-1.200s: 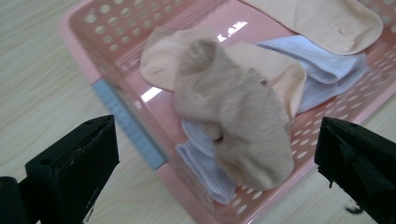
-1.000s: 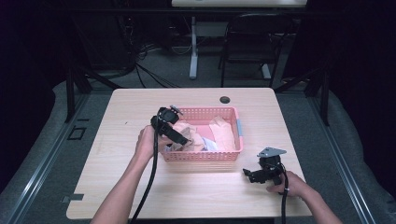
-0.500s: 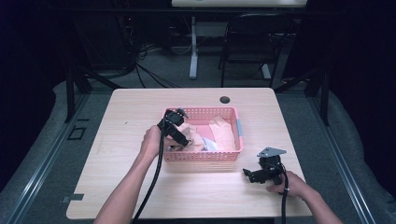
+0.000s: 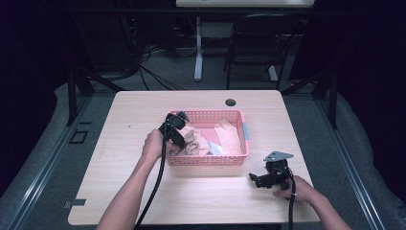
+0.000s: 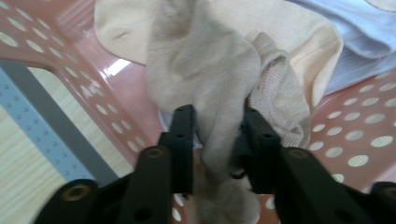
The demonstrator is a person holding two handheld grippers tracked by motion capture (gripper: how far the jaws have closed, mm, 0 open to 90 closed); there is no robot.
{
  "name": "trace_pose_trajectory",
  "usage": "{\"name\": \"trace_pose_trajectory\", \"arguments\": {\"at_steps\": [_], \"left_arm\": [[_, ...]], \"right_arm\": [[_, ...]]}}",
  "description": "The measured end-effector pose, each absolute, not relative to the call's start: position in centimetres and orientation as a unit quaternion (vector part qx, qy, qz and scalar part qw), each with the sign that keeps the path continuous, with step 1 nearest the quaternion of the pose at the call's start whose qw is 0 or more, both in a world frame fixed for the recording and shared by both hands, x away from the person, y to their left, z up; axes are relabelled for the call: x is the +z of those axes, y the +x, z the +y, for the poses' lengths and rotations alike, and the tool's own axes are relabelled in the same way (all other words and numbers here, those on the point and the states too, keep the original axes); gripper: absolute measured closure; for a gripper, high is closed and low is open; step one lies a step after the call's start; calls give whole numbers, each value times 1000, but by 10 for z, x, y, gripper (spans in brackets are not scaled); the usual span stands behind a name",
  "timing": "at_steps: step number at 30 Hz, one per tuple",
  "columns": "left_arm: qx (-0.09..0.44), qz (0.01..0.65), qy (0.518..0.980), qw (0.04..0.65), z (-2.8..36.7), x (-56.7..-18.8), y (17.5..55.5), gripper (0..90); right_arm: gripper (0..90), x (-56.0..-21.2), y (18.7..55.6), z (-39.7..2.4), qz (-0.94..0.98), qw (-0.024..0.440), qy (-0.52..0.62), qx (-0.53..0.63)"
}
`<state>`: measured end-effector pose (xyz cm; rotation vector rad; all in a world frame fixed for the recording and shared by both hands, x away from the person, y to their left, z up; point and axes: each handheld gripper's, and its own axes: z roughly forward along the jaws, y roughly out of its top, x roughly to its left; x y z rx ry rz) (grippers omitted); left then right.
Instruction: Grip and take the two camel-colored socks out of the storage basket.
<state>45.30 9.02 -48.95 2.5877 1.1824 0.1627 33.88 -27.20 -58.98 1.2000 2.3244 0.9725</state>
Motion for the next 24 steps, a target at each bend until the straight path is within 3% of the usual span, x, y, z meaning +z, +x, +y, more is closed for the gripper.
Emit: {"name": "trace_pose_trajectory", "arguments": {"at_steps": [6,24], "left_arm": [[83,400,900,152,92,-478,452,783],[104,388,894,199,98,-428,446,799]], "right_arm": [[0,-589,339,-272,821,175,422,341],[0,-589,339,-272,821,175,422,341]]}}
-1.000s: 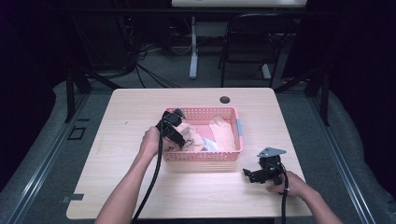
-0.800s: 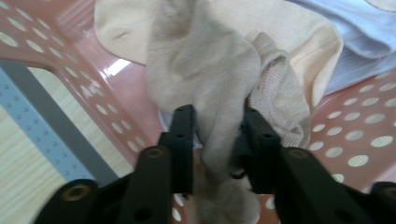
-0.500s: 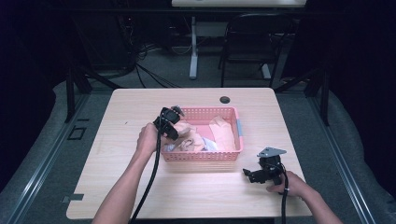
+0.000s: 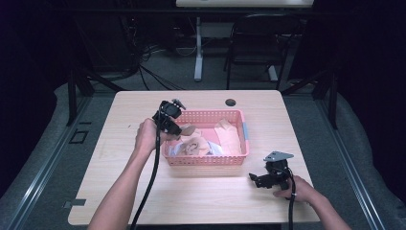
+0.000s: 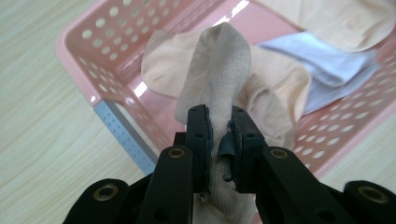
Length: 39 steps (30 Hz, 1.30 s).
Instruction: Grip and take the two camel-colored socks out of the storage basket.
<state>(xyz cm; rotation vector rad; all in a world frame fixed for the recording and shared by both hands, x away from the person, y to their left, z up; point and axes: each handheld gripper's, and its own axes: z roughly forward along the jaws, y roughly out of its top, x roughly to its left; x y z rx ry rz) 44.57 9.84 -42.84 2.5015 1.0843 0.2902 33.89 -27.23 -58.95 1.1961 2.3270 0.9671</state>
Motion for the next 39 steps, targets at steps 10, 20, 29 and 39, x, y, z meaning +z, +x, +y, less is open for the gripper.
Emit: {"name": "trace_pose_trajectory", "arguments": {"at_steps": [10,20,29,39], "left_arm": [[120,379,891,220,100,-397,440,809],[116,367,887,255,113,-372,433,816],[136,372,878,270,135,-350,426,823],[141,400,860,284,176,-346,417,822]], "right_arm": [[0,-590,339,-272,820,174,423,344],[0,-590,339,-272,820,175,423,344],[0,-589,339,-273,823,174,421,339],[0,-589,339,-272,821,173,423,341]]}}
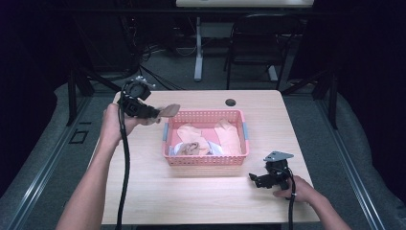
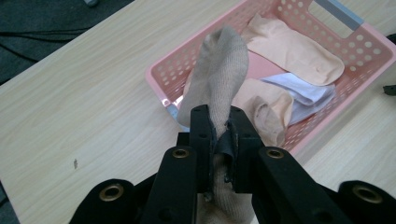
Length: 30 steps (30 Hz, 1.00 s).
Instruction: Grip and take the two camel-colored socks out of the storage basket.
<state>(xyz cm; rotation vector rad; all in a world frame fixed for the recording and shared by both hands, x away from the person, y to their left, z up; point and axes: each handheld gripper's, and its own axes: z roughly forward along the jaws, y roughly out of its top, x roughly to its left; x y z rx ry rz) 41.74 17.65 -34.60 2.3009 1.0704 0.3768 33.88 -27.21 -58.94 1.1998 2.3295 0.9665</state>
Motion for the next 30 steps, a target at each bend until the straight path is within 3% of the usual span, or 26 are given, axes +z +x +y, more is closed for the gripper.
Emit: {"name": "trace_pose_trajectory", "arguments": {"at_steps": [14,21,30], "left_arm": [[151,451,837,270,239,-355,399,824],[141,489,825,246,271,-382,388,824],[119,500,826,231,284,-409,385,825]], "right_arm": [[0,-589,339,-272,823,174,421,339],[0,-589,339,-272,823,174,421,339],[0,-589,339,-272,823,174,422,339]]}}
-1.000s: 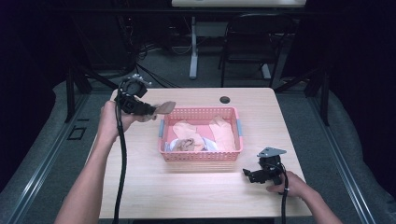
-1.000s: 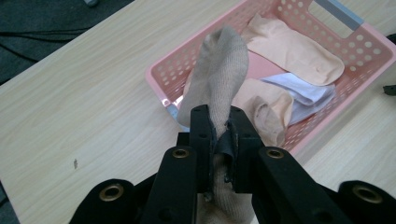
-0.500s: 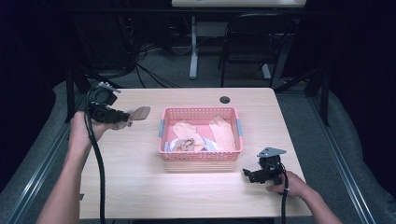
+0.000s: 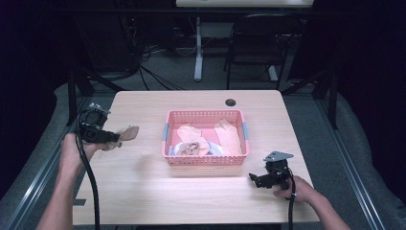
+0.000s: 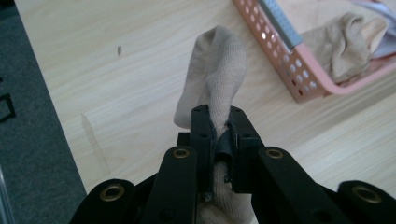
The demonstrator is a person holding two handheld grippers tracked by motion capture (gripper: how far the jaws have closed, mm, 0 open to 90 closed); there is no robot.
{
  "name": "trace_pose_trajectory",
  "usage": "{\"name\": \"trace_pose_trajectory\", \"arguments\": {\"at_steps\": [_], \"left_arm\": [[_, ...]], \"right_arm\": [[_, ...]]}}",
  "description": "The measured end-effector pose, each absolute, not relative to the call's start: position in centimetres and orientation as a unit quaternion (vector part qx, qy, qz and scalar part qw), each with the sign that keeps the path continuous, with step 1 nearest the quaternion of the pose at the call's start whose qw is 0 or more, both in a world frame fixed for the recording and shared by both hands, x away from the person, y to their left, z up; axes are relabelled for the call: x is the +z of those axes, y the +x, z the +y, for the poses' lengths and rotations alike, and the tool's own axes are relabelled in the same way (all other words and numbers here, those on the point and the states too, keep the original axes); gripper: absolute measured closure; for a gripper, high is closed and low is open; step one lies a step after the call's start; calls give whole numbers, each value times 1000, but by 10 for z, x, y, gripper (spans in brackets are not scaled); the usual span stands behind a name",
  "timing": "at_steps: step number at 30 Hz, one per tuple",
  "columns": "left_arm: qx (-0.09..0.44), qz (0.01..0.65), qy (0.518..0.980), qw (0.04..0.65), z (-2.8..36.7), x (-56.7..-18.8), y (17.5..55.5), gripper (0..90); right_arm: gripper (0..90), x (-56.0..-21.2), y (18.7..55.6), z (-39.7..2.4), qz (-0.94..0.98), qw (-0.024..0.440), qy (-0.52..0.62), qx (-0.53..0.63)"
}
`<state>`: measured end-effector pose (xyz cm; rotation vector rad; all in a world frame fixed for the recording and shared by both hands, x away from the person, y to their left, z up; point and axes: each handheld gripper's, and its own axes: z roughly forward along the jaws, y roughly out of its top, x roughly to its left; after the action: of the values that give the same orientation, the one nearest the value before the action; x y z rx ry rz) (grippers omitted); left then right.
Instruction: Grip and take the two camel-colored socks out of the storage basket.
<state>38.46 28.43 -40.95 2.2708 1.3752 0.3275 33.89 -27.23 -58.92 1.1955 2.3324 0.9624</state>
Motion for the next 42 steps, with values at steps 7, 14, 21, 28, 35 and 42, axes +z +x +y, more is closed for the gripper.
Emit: {"name": "trace_pose_trajectory", "arguments": {"at_steps": [7,14,21,28,35,42], "left_arm": [[105,514,822,222,292,-439,382,826],[93,530,820,195,303,-467,379,825],[68,547,814,184,310,-504,372,825],[53,561,807,174,313,-536,369,818],[43,569,799,189,317,-551,366,803],[48,568,794,212,316,-545,361,541]], "right_arm": [[0,-589,339,-272,822,175,422,339],[0,-589,339,-272,823,174,422,340],[0,-589,339,-272,822,175,422,339],[0,-589,339,-272,823,176,422,337],[0,-589,339,-272,822,176,423,338],[0,-589,339,-272,821,176,424,339]]}}
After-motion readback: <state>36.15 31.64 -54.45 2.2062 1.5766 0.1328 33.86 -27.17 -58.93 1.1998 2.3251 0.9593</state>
